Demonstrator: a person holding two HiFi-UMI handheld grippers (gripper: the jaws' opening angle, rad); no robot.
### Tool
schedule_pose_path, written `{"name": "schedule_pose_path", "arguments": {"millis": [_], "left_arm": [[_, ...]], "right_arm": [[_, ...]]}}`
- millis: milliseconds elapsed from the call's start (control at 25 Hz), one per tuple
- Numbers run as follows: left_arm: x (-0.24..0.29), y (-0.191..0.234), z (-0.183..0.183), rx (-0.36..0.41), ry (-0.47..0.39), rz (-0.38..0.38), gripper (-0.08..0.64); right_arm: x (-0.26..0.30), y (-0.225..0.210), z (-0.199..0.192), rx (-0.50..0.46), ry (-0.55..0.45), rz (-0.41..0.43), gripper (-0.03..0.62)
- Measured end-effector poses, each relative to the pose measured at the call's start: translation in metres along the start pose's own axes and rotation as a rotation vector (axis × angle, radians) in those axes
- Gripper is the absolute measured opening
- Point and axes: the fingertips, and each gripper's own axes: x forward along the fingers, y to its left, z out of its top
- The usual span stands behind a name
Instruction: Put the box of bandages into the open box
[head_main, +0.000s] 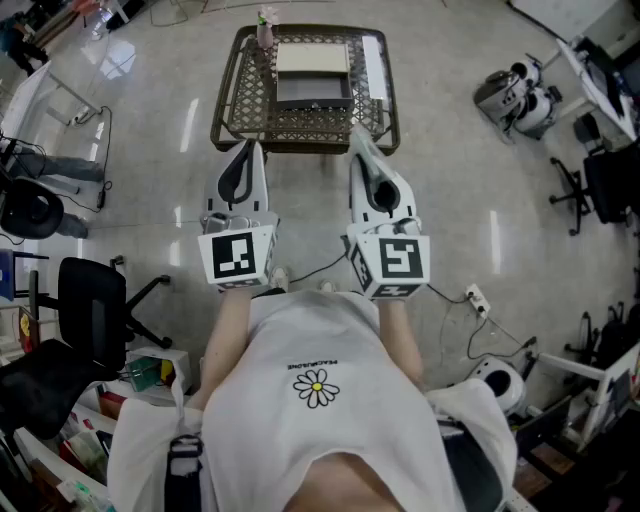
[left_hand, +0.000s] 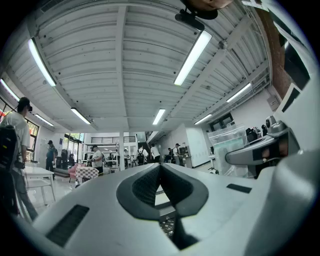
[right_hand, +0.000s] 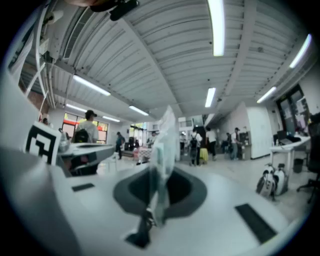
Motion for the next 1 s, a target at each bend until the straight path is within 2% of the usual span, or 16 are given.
{"name": "schedule_pose_path", "arguments": {"millis": [480,760,1000], "left_arm": [[-0.001,-0.006,0.000,0.001,0.006,0.033,0.023],[-0.013,-0.020,0.001,0.015,-0.019,0.074,0.023],[-0.017,-0.029,-0.002,-0.009,-0.038,0.098,0.023]], "right_arm": [[-0.009,-0.010,-0.006,-0.022,0.001,0.034,0.044],[-0.023,-0.016,-0.009,-0.083,0.001,0.070,0.044],[-0.033,-0.024,-0.020,-0.123,0.018,0.080,0.044]]}}
